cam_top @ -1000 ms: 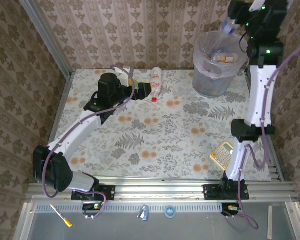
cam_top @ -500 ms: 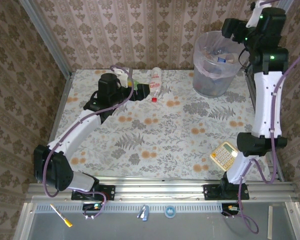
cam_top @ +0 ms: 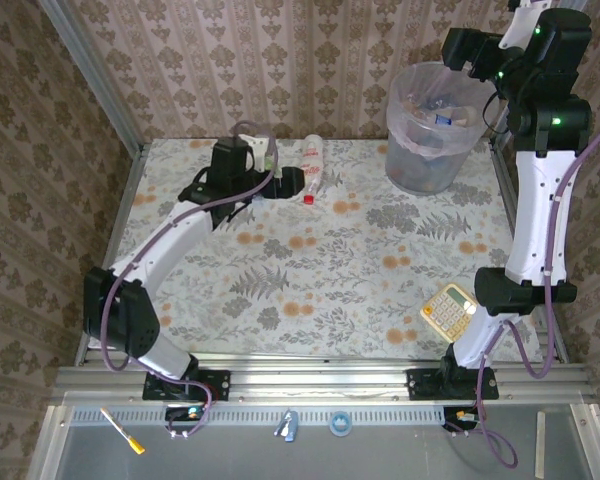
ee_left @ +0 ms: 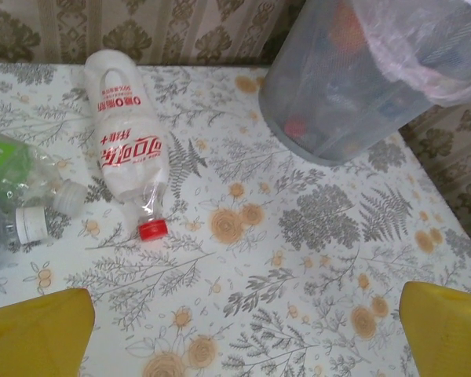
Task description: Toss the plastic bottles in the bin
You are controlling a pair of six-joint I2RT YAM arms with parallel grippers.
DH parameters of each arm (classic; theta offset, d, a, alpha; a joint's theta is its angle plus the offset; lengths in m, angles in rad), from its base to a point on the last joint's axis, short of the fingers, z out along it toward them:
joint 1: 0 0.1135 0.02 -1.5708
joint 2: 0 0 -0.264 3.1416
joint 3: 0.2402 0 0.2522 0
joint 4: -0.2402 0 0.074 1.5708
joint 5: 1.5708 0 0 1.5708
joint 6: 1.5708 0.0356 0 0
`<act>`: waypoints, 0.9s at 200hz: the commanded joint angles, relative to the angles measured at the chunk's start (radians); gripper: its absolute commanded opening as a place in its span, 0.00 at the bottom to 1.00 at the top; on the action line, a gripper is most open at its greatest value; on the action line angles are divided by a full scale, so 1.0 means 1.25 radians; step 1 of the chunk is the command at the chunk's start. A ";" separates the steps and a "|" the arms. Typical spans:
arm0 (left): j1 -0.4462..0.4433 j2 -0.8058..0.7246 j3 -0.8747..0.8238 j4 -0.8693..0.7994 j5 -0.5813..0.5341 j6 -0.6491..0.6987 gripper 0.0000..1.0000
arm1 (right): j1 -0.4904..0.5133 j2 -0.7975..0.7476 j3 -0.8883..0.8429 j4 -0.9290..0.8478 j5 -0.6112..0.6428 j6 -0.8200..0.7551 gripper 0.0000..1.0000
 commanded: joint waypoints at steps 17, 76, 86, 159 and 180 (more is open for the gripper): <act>-0.020 0.062 0.092 -0.151 -0.044 0.033 0.96 | 0.004 -0.021 0.003 -0.034 -0.047 -0.002 0.95; -0.043 0.208 0.250 -0.322 -0.115 0.014 0.83 | 0.012 -0.055 -0.030 -0.041 -0.107 -0.005 1.00; -0.045 0.235 0.274 -0.335 -0.122 0.004 0.82 | 0.014 -0.066 -0.049 -0.035 -0.125 0.001 1.00; -0.062 0.464 0.438 -0.365 -0.147 -0.032 0.73 | 0.029 -0.145 -0.171 -0.014 -0.157 0.008 1.00; -0.063 0.514 0.476 -0.368 -0.155 -0.055 0.71 | 0.029 -0.167 -0.209 -0.007 -0.163 0.010 1.00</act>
